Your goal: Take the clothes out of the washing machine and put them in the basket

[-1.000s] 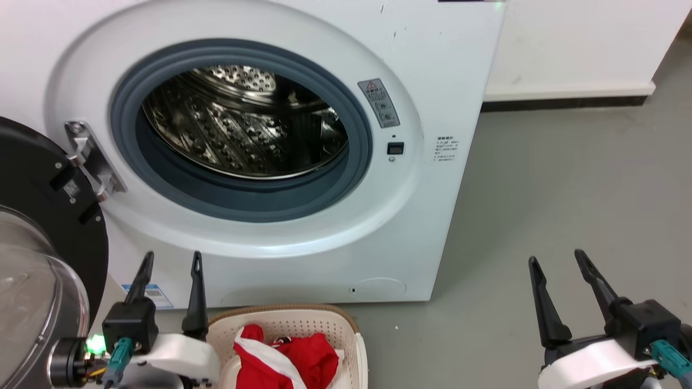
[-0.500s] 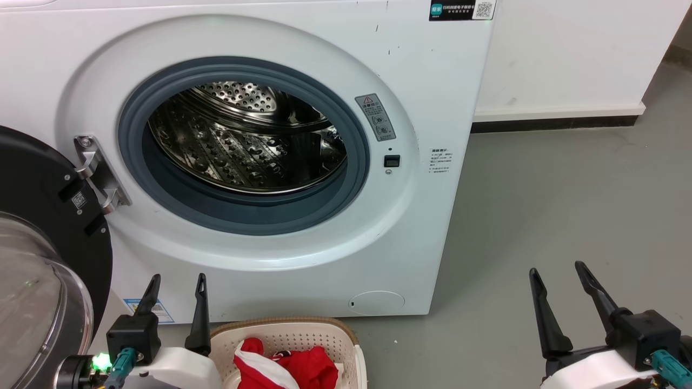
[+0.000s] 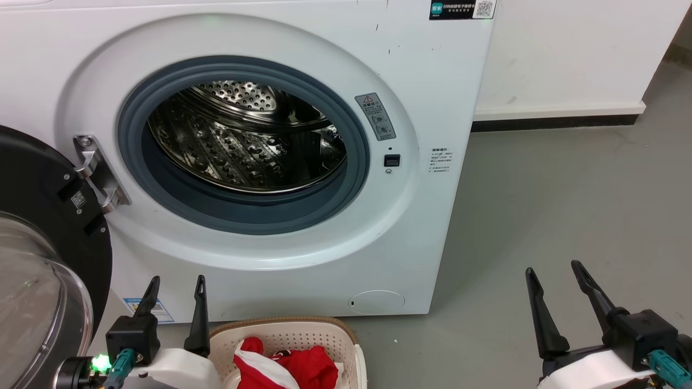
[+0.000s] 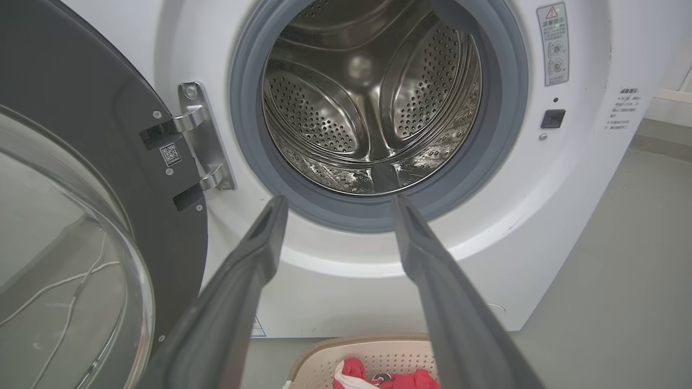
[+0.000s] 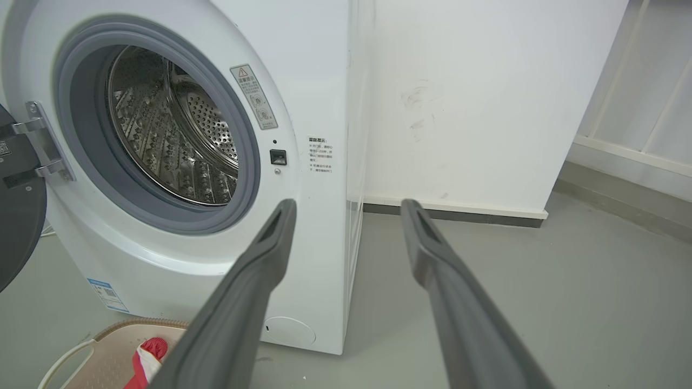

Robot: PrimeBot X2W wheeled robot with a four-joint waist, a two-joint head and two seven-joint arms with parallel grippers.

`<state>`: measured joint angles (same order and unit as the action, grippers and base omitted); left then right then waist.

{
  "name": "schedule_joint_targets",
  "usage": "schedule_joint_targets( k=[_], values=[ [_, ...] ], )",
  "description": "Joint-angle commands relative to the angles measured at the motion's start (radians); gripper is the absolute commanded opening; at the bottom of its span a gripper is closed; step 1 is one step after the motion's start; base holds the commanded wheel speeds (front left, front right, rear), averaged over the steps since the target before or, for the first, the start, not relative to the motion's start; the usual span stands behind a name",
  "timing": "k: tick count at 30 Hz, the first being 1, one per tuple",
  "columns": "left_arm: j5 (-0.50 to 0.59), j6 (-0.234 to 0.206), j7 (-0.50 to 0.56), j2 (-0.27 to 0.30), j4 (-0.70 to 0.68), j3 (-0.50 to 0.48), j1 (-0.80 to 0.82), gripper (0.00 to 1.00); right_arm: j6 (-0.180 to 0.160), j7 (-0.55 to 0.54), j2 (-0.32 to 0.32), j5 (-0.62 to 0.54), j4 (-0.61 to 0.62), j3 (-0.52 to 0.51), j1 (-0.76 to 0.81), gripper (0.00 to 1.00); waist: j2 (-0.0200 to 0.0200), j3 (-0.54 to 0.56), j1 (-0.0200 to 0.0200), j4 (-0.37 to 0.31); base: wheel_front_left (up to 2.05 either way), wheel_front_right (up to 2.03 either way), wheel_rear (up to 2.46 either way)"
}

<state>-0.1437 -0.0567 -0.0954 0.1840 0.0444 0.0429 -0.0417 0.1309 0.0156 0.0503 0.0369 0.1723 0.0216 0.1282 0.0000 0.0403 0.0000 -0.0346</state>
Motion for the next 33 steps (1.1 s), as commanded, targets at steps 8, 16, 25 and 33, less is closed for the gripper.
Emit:
schedule_joint_targets(
  k=[8, 16, 25, 33],
  values=[
    [-0.008, -0.01, -0.008, 0.008, 0.003, 0.005, 0.007, 1.0, 0.0, 0.006, 0.0, 0.01, -0.001, 0.004, 0.004, 1.0, 0.0, -0.001, 0.0, 0.008, 0.0, 0.0, 0.0],
    [-0.111, 0.009, 0.023, -0.013, 0.043, -0.018, 0.02, 0.0, 0.0, 0.004, 0.005, 0.132, -0.032, 0.006, -0.003, 0.0, 0.0, -0.003, 0.0, 0.01, 0.0, 0.0, 0.0],
    [-0.301, 0.034, 0.043, -0.03, 0.058, -0.031, 0.034, 0.0, 0.0, -0.003, 0.021, 0.35, -0.093, 0.003, -0.045, 0.0, 0.0, -0.007, 0.0, 0.012, 0.0, 0.0, 0.0],
    [-0.437, 0.052, 0.061, -0.042, 0.072, -0.044, 0.047, 0.0, 0.0, -0.007, 0.028, 0.502, -0.13, 0.0, -0.069, 0.0, 0.0, -0.009, 0.0, 0.013, 0.0, 0.0, 0.0]
  ],
)
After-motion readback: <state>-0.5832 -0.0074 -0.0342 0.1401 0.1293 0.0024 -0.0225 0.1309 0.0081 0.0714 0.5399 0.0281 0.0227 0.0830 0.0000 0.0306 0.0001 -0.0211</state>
